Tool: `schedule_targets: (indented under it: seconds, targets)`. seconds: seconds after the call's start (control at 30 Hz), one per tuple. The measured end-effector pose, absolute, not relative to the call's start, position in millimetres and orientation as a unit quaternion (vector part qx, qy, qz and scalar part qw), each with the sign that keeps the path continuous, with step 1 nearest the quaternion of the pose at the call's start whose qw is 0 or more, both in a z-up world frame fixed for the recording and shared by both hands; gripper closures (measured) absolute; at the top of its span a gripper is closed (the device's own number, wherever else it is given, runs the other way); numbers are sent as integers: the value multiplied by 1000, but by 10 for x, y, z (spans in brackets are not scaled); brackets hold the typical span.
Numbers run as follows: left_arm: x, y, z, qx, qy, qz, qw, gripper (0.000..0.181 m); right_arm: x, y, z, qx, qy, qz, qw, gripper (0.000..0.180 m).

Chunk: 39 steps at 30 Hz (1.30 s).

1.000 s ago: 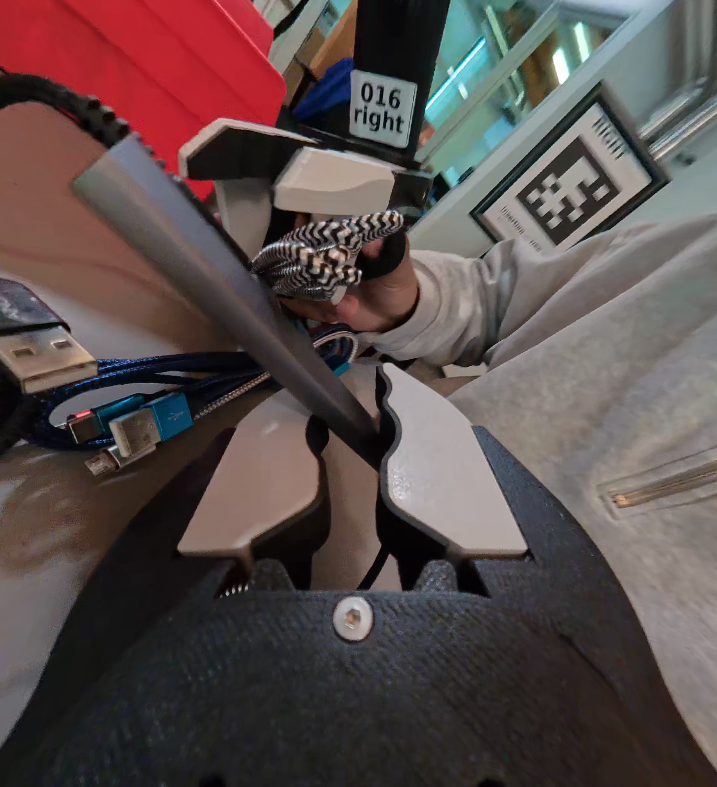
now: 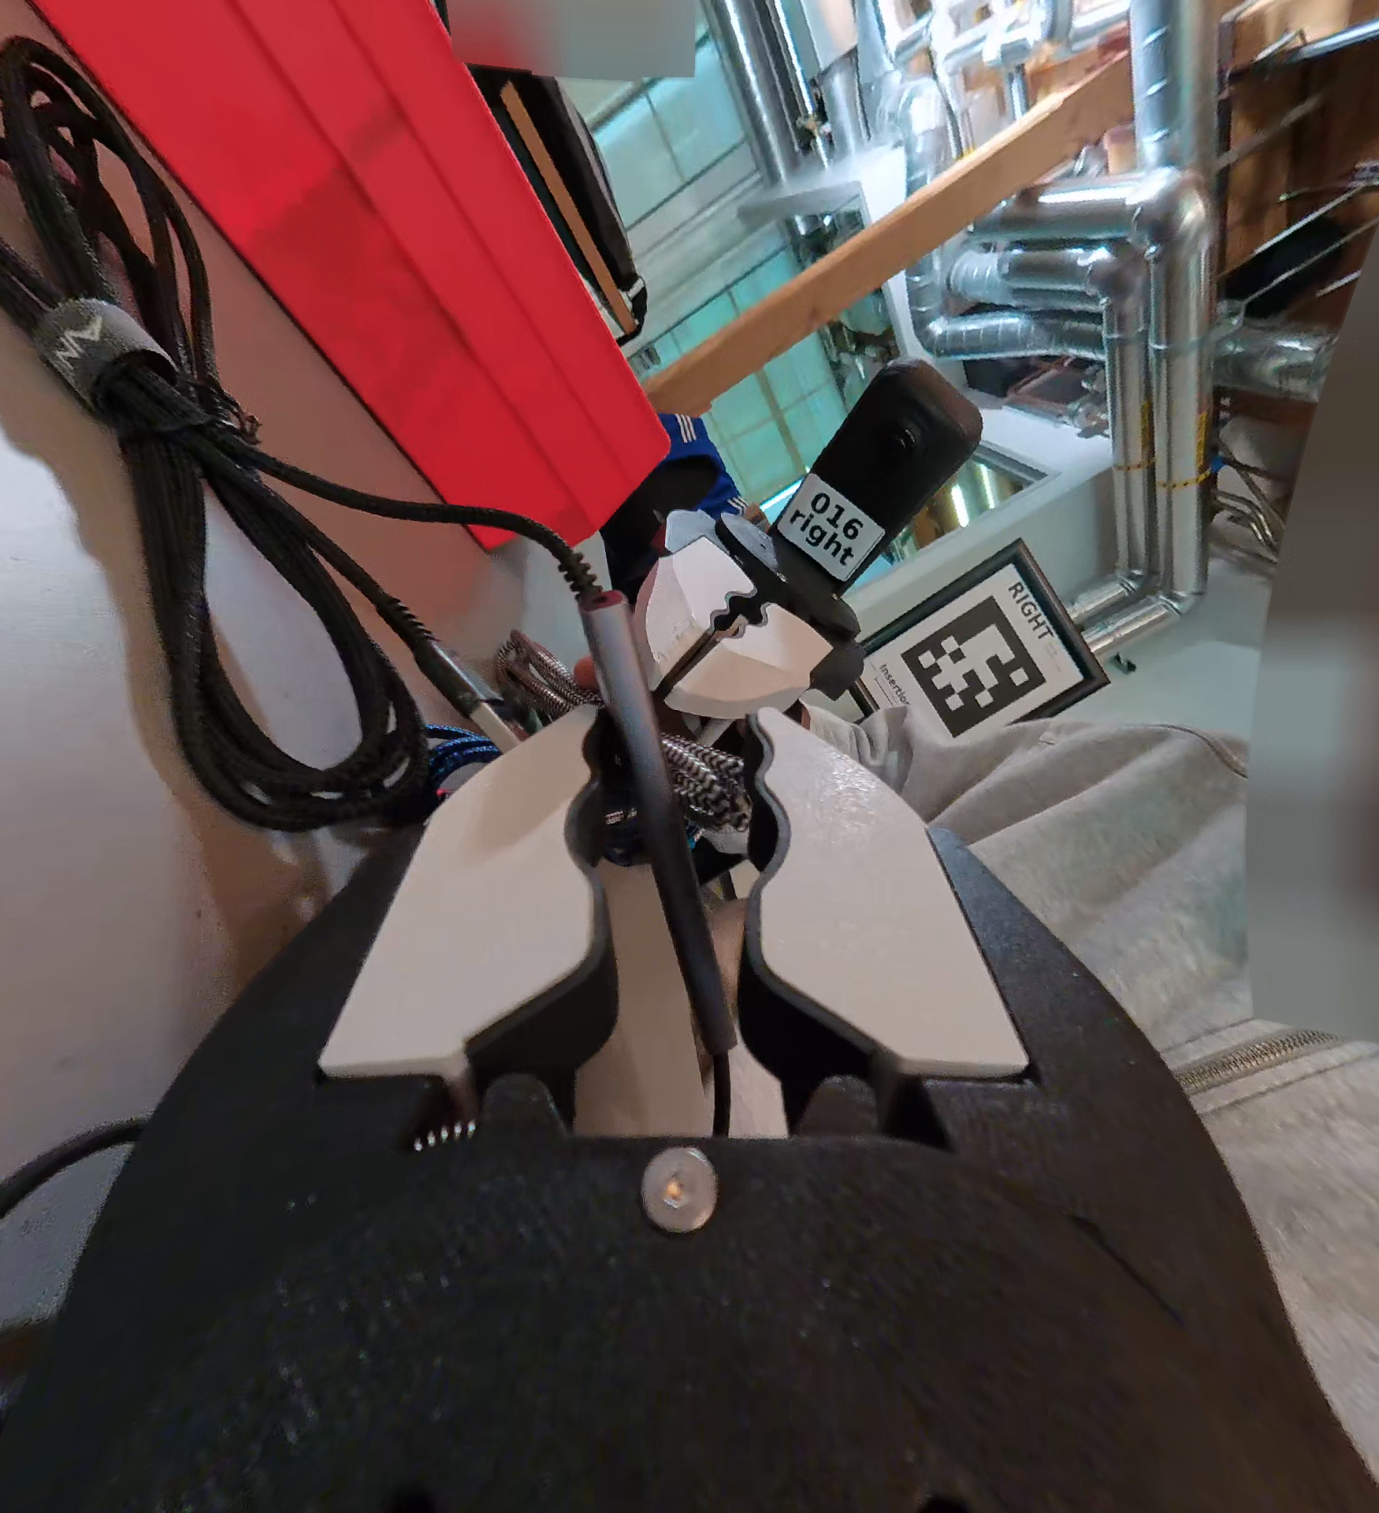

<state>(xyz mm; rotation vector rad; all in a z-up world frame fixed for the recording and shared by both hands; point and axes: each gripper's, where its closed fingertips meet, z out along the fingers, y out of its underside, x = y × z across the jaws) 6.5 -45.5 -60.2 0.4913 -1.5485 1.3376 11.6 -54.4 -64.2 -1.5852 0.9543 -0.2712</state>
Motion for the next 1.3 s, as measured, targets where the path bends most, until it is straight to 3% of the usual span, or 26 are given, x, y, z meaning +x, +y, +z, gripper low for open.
schedule_targets:
  seconds: [0.17, 1.0, 1.3]
  targets:
    - [38, -445, -621, 196, -646, 543, 500, 167, 109, -528, -639, -687, 405, -126, 590, 180]
    - [51, -455, -620, 181, -672, 566, 442, 169, 153, -577, -621, -669, 421, -129, 598, 173]
    - [19, -510, -612, 121, -749, 597, 261, 167, 175, -581, -592, -639, 449, -112, 614, 163]
